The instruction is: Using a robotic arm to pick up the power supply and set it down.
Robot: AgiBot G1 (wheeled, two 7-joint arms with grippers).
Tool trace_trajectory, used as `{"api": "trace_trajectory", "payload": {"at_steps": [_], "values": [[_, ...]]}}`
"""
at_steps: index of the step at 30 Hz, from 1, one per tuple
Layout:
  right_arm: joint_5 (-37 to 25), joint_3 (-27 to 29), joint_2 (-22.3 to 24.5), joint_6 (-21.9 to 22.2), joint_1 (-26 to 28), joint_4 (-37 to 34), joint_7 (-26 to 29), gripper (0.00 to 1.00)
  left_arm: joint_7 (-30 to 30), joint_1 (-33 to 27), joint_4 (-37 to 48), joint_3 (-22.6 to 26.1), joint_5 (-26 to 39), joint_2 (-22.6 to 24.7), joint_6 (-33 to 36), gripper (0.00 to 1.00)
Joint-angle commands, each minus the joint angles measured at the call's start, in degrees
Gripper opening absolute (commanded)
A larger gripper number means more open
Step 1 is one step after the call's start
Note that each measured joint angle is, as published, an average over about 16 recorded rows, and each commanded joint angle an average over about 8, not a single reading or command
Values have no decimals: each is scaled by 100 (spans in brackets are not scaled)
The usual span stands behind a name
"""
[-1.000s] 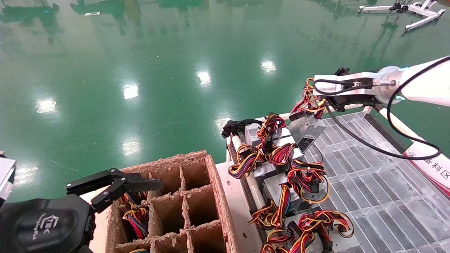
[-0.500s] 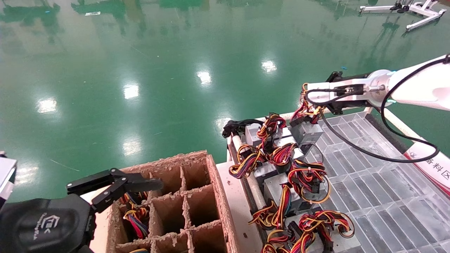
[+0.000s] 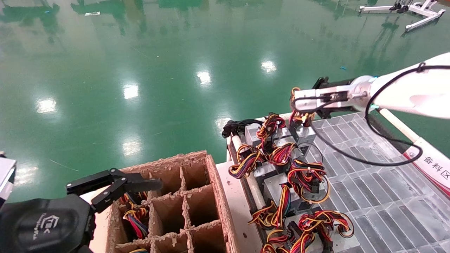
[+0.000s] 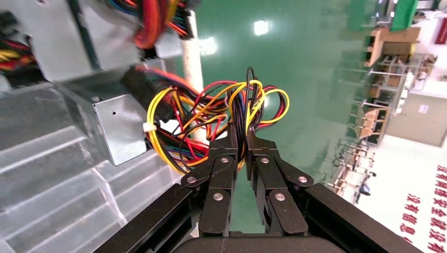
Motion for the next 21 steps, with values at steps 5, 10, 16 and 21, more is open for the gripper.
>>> {"api": "trace_trajectory", "payload": {"at_steps": [5, 10, 16, 21], "values": [[0, 1, -40, 39, -65, 1, -9, 100, 1, 1, 1, 0, -1, -1, -1, 100], [3, 3, -36, 40, -66, 0, -9, 100, 1, 1, 1, 1, -1, -1, -1, 100], [5, 5, -23, 17, -40, -1, -2, 100, 1, 0, 1, 1, -1, -1, -1, 100], [-28, -20, 1, -152, 82, -37, 76, 100, 2, -1, 3, 2, -2, 0, 0, 100]]}}
